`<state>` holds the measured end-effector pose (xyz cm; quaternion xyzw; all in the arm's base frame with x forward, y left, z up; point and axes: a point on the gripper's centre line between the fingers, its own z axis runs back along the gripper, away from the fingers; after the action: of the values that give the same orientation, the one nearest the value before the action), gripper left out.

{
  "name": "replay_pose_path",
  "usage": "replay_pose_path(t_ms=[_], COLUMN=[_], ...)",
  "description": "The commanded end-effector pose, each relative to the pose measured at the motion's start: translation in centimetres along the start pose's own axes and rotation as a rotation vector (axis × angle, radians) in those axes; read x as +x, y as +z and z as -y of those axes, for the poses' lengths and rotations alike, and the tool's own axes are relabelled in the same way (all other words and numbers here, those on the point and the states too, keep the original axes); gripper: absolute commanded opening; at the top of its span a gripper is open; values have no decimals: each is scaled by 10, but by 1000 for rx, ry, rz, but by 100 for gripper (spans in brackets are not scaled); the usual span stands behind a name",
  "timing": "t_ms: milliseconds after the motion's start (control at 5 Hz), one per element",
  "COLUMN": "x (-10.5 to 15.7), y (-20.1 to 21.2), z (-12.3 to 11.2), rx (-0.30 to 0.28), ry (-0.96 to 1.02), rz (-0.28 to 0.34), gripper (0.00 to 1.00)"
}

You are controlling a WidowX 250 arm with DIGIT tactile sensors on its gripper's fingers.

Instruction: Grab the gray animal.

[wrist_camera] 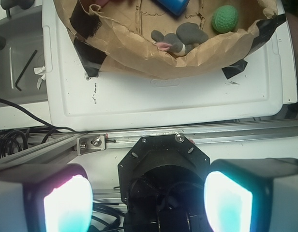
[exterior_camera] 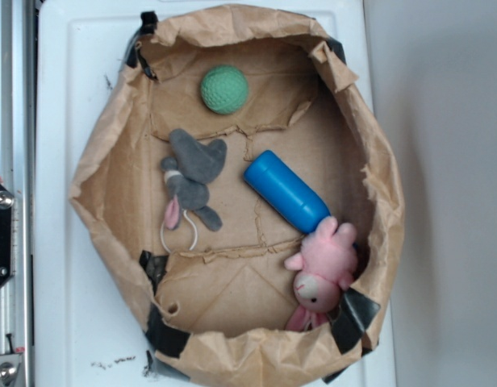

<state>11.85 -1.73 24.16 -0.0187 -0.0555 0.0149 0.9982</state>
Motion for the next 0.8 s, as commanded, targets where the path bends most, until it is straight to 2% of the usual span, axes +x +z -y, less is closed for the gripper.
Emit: replay_pose_path(t_ms=[0, 200, 400, 600], x=[0, 35, 64, 83], y=[0, -4, -10, -18], z=[0, -10, -21, -32], rx=[0, 21, 16, 26], ry=[0, 70, 162, 263], rz=[0, 26, 49, 98], gripper=[100, 100, 100, 100])
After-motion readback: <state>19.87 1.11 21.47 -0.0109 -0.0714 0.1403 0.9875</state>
